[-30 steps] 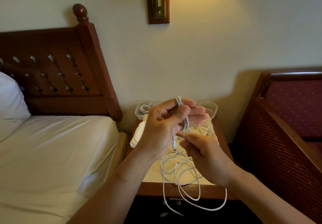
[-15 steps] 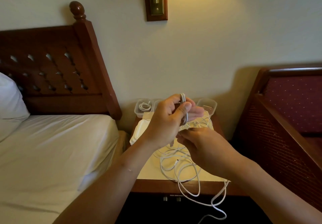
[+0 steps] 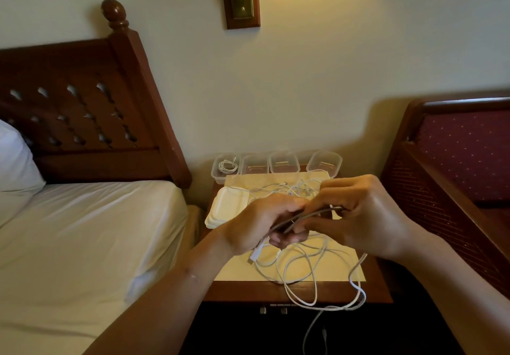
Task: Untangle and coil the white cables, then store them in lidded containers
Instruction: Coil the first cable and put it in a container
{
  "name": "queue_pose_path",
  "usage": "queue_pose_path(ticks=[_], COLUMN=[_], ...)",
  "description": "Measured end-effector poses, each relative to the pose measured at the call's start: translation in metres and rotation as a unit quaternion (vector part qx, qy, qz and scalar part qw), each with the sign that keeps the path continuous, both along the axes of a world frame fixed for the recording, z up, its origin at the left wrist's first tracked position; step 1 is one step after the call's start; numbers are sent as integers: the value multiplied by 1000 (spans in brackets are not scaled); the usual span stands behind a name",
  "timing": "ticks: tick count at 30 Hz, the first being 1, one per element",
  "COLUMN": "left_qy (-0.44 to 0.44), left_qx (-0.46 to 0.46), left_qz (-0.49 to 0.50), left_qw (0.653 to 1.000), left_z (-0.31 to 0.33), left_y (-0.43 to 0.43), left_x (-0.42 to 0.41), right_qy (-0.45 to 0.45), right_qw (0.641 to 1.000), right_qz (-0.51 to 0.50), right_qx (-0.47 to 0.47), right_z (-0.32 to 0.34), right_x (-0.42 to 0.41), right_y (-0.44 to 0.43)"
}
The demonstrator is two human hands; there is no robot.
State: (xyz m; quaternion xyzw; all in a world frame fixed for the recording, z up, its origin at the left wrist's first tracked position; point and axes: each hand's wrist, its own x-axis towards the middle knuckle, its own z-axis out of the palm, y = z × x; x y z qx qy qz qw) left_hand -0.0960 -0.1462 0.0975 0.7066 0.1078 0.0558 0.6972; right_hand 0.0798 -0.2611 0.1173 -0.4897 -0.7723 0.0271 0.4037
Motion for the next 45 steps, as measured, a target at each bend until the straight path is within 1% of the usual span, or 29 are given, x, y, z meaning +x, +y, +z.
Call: queue_pose_path(ticks=[2,4,6,8,10,13,15,18,22,24,26,27,30,32,35,38,41,43,45], left_qy=[-20,-41,-49,-52,-63,-89,-103,-119,-107,-99,-111,-121,-166,-205,-257,-257,-231,-209,-177], left_qx=[-26,-41,-36,-33,-62,-100,-112,-110,-52,-76,-121,-144,-213,-230,-201,-185,-129,-55,21], left_qz=[-19,-28,-29,-28,-38,-62,-71,-67,-2,15,15,19,55,83,131,183,226,246,244], left_qw=[999,998,998,998,995,989,986,984,993,992,986,982,961,948,936,931,938,945,953], left_z=[-1,-1,-2,-3,-4,-4,-4,-3,-3,-6,-10,-12,-15,-12,-3,1,-3,-7,-9], left_y=[-4,-8,-11,-12,-11,-12,-13,-15,-20,-25,-31,-34,-38,-38,-35,-29,-24,-20,-18], left_x=[-2,-3,-5,-8,-10,-14,-13,-11,-9,-7,-5,-5,-3,0,3,4,6,6,6], right_qy=[4,41,109,178,224,243,257,310,408,429,447,449,445,433,346,233,166,120,49], right_qw=[999,998,994,981,971,967,963,946,906,892,879,878,887,895,927,955,964,973,978], right_qz=[-8,-1,31,70,71,64,78,92,93,100,105,101,39,-23,-84,-132,-139,-137,-149], right_qx=[34,41,12,-24,-44,-42,-33,-25,-60,-99,-130,-134,-115,-102,-113,-130,-151,-141,-135], right_z=[-2,-7,-11,-15,-17,-17,-17,-21,-29,-33,-38,-40,-48,-56,-76,-87,-80,-72,-62], right_x=[4,8,10,11,12,12,8,3,4,9,16,16,-2,-24,-50,-56,-58,-56,-54], right_y=[2,3,5,6,6,8,8,9,14,18,22,22,23,21,14,8,0,-5,-11])
